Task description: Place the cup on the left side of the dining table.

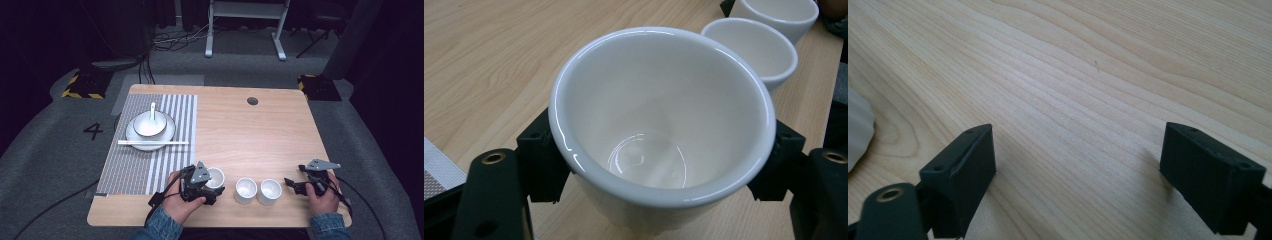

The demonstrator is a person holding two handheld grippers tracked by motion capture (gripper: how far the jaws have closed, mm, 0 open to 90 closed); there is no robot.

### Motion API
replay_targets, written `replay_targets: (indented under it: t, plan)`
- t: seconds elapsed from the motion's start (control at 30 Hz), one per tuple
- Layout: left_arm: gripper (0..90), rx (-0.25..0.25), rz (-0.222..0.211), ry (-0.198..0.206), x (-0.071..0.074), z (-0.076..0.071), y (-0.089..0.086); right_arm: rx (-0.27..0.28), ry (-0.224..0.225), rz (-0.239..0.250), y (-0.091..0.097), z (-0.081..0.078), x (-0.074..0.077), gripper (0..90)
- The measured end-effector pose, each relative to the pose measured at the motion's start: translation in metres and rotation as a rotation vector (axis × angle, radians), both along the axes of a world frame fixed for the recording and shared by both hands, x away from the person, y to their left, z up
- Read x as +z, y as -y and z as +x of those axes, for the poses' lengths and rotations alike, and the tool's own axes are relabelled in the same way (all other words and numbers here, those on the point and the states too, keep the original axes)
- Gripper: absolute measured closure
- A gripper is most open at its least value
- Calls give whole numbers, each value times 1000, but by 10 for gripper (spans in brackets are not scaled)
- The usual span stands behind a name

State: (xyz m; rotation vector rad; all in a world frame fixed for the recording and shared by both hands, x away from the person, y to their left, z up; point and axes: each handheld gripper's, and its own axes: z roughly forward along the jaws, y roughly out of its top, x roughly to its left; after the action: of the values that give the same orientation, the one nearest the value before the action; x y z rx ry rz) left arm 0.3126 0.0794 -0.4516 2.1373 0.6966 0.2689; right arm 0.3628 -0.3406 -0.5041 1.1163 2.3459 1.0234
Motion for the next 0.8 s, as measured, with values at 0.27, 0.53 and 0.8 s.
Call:
replay_targets:
  t: [0.27, 0.53, 0.8]
  plan:
    - [263, 42, 10, 32, 11, -1, -8, -2, 1, -2, 0, 0, 0, 144]
    - [264, 96, 6, 50, 22, 0, -21, -2, 1, -2, 0, 0, 0, 143]
    - [263, 160, -8, 77, 33, 4, -40, -2, 1, -2, 0, 0, 0, 143]
